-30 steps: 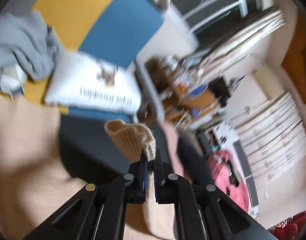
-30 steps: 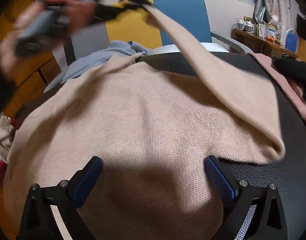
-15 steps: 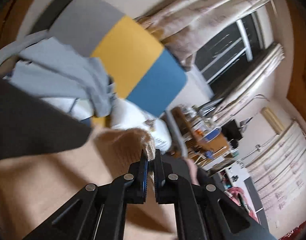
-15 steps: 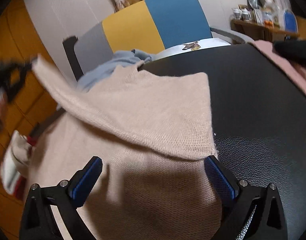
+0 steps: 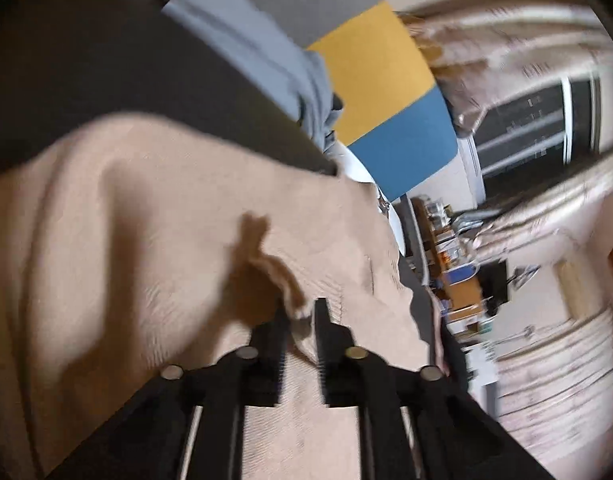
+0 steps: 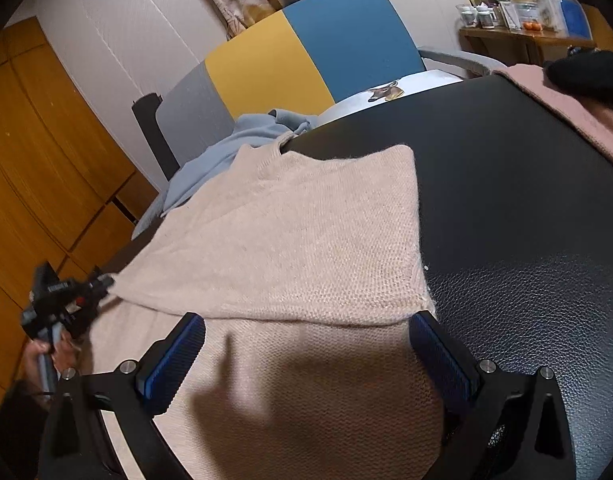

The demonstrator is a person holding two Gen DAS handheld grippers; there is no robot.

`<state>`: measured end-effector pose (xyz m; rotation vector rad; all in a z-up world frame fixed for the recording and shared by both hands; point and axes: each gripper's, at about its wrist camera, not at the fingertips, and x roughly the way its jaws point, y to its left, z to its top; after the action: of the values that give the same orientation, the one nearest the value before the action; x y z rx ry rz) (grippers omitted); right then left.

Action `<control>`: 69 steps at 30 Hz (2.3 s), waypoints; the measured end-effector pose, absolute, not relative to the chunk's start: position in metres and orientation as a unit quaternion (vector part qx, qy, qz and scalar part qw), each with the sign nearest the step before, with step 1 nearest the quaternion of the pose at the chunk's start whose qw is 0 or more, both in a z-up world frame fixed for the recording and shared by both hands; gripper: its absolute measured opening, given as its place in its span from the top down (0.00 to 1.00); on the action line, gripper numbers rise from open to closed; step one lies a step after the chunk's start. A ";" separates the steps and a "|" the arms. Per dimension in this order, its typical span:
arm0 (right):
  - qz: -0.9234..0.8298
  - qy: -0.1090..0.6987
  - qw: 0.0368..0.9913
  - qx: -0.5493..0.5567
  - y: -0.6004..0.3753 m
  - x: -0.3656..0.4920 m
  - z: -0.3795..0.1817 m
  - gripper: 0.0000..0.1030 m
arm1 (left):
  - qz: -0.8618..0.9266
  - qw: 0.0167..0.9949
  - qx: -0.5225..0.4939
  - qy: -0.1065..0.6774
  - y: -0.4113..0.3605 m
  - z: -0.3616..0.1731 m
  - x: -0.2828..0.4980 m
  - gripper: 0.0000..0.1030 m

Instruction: Fold clothes

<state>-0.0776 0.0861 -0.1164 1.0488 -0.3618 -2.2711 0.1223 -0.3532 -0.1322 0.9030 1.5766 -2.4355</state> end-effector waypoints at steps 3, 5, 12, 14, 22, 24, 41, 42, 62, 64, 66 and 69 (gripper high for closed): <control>-0.855 -0.143 0.305 0.394 0.087 -0.078 -0.117 0.00 | -0.799 0.052 0.291 0.524 -0.364 -0.133 0.127 0.79; -0.855 -0.142 0.304 0.394 0.087 -0.078 -0.117 0.00 | -0.803 0.052 0.291 0.517 -0.370 -0.129 0.123 0.75; -0.847 -0.148 0.286 0.423 0.091 -0.083 -0.107 0.01 | -0.810 0.045 0.360 0.461 -0.362 -0.131 0.077 0.70; -0.860 -0.167 0.267 0.402 0.104 -0.090 -0.088 0.03 | -0.820 0.036 0.362 0.443 -0.355 -0.125 0.069 0.72; -0.876 -0.101 0.178 0.437 0.097 -0.175 -0.092 0.29 | -0.868 0.088 0.365 0.324 -0.329 -0.103 0.068 0.95; -0.863 -0.079 0.162 0.473 0.087 -0.193 -0.108 0.40 | -0.869 0.098 0.370 0.313 -0.328 -0.105 0.067 0.95; -0.911 0.063 0.148 0.380 0.050 -0.175 -0.077 0.48 | -0.875 0.154 0.372 0.269 -0.319 -0.096 0.078 0.82; -0.911 0.079 0.168 0.367 0.041 -0.166 -0.072 0.24 | -0.878 0.150 0.367 0.269 -0.321 -0.092 0.077 0.80; -0.821 0.015 0.346 0.455 -0.060 -0.301 -0.074 0.15 | -0.865 0.010 0.433 0.254 -0.355 -0.081 -0.125 0.59; -0.815 0.022 0.344 0.466 -0.081 -0.326 -0.088 0.32 | -0.853 0.002 0.452 0.260 -0.359 -0.092 -0.147 0.59; -0.816 0.027 0.342 0.466 -0.096 -0.342 -0.098 0.38 | -0.851 -0.003 0.456 0.262 -0.362 -0.100 -0.160 0.59; -0.825 0.040 0.340 0.450 -0.111 -0.357 -0.100 0.38 | -0.853 -0.013 0.447 0.270 -0.363 -0.103 -0.177 0.58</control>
<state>-0.3569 -0.1108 -0.1004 1.1718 0.1039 -2.1462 -0.1770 -0.3629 -0.1028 1.4148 0.8566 -2.7018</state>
